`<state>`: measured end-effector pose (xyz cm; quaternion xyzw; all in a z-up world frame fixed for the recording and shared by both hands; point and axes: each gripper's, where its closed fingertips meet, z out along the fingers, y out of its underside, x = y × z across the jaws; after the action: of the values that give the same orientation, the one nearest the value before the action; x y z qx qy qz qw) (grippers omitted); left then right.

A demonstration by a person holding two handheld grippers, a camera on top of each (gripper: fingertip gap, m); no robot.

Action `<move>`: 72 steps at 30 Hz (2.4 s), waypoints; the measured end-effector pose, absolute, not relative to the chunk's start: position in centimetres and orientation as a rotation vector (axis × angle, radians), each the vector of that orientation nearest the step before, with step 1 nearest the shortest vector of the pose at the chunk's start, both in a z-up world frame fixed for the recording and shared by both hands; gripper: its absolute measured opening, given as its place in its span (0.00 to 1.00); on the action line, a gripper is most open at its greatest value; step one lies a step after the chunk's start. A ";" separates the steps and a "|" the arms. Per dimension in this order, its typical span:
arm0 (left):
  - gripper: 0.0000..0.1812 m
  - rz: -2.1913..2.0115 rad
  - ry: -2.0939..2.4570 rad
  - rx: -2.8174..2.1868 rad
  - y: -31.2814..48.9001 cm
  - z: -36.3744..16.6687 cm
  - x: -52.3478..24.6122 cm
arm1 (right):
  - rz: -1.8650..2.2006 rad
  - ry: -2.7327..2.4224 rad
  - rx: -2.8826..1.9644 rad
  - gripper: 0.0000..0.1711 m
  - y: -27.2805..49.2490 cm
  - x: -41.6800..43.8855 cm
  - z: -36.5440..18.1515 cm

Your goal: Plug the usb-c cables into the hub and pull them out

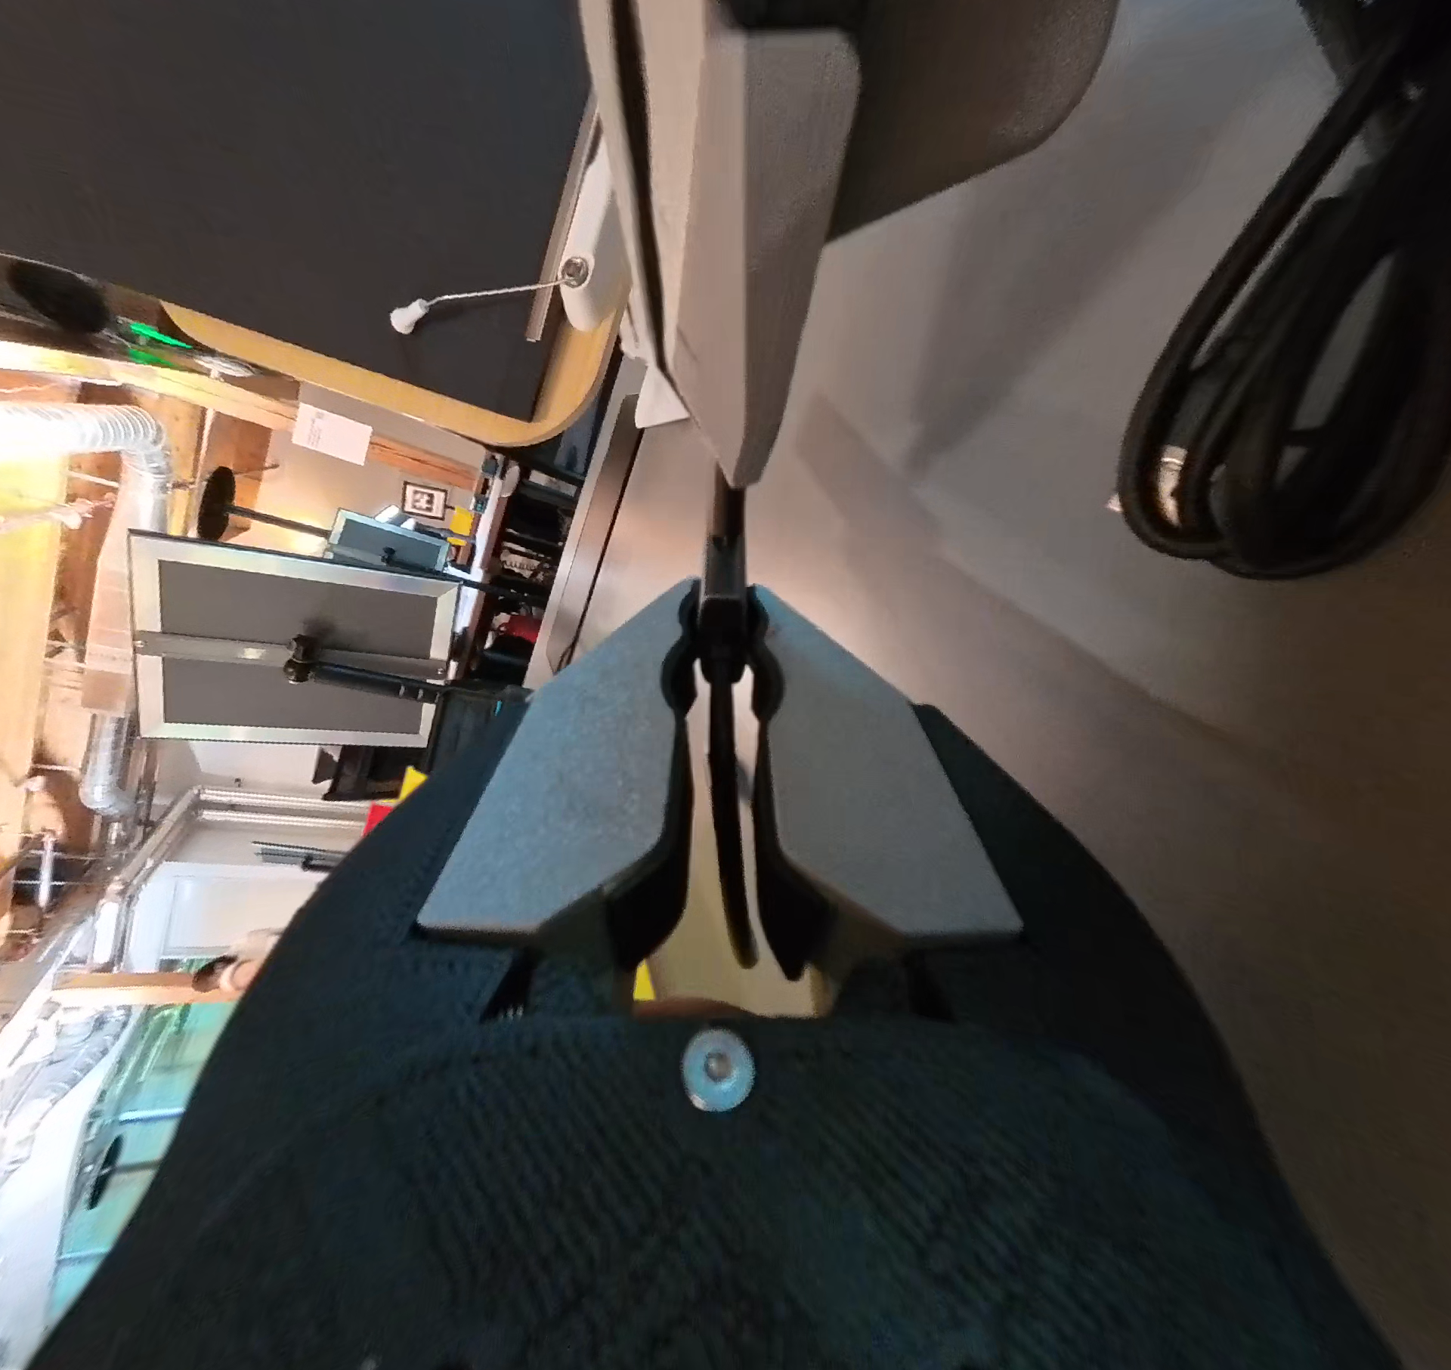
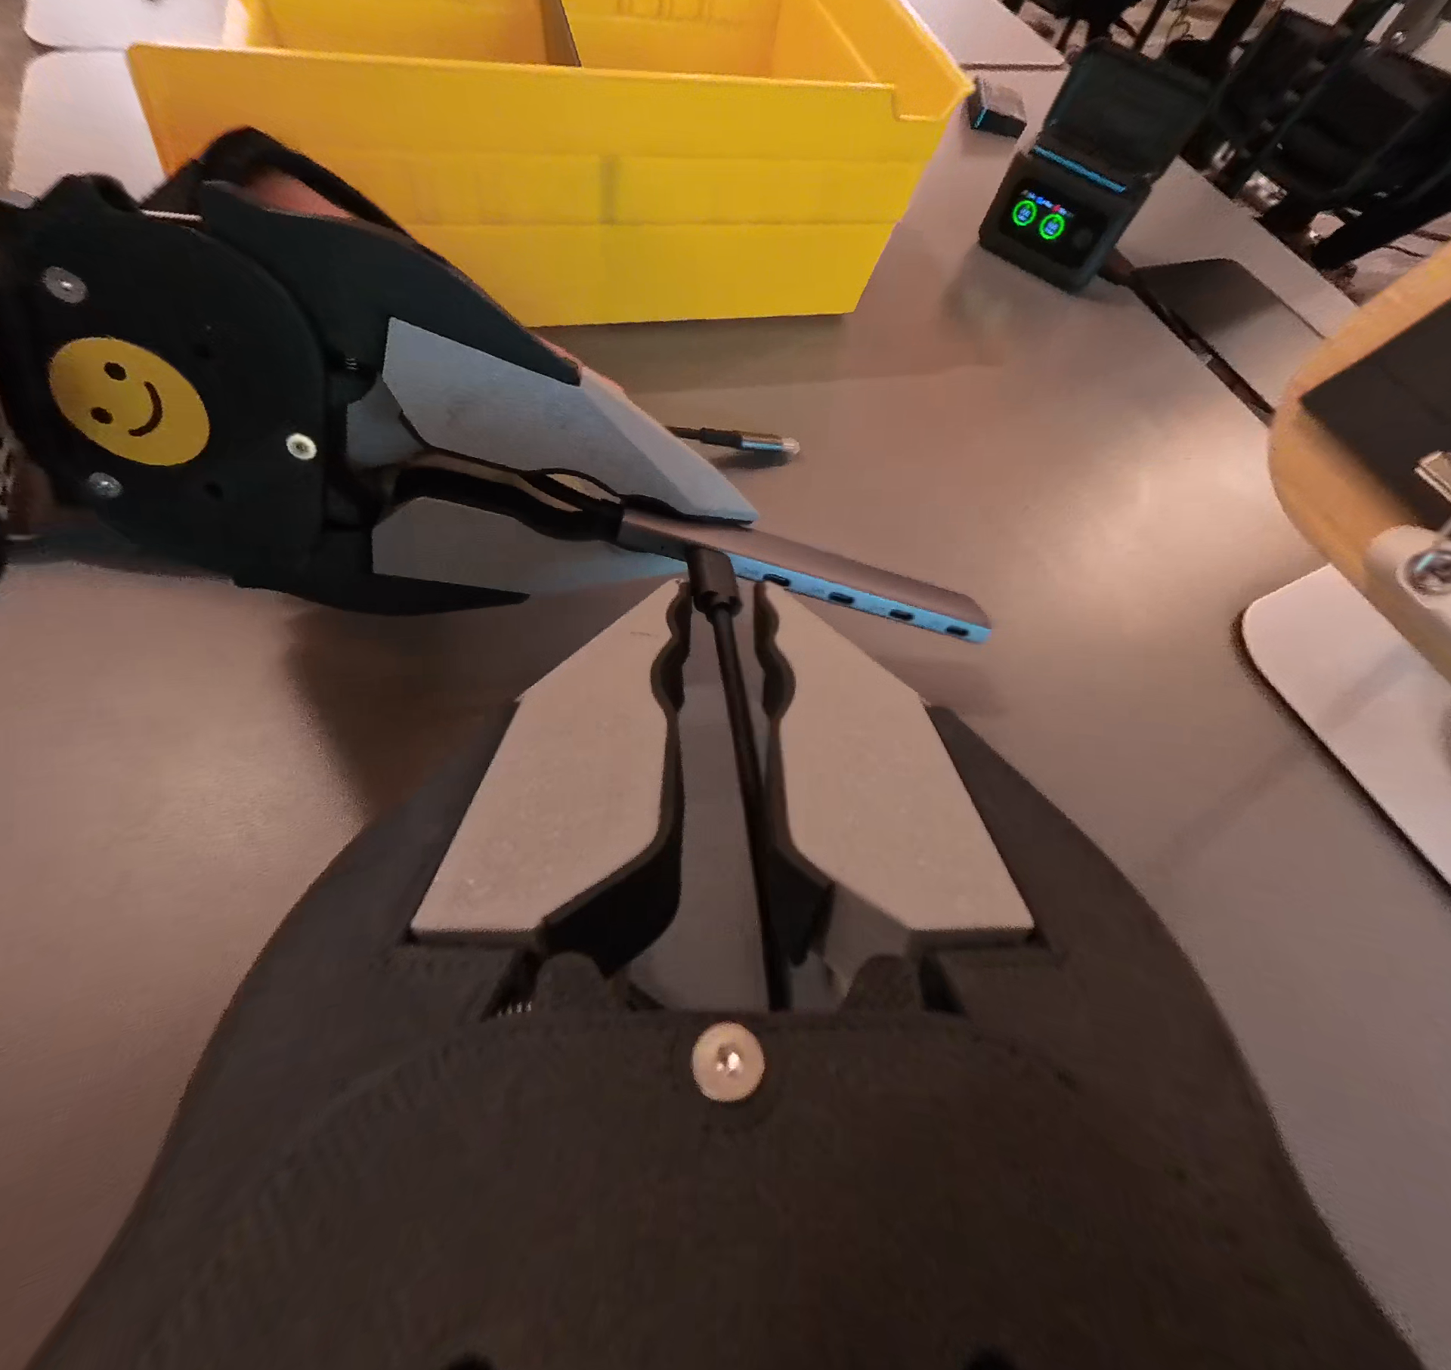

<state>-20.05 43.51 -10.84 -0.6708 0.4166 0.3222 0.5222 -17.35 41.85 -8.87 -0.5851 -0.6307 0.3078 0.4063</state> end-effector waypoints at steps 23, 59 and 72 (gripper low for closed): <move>0.04 0.419 1.045 -1.194 39.9 -6.5 -14.8 | 0.464 -1.710 -1.164 0.17 44.1 -13.7 -7.6; 0.00 0.493 0.786 -1.477 43.1 -8.1 -20.9 | 0.236 -1.180 -1.304 0.14 51.7 -9.6 -2.0; 0.00 0.534 0.823 -1.484 43.2 -8.5 -20.9 | 0.210 -1.178 -1.352 0.13 52.6 -9.4 -3.2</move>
<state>-20.86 43.18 -8.52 -0.6479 0.3595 0.2331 0.6298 -9.40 52.64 -3.21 -0.5880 -0.5122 0.0911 0.6193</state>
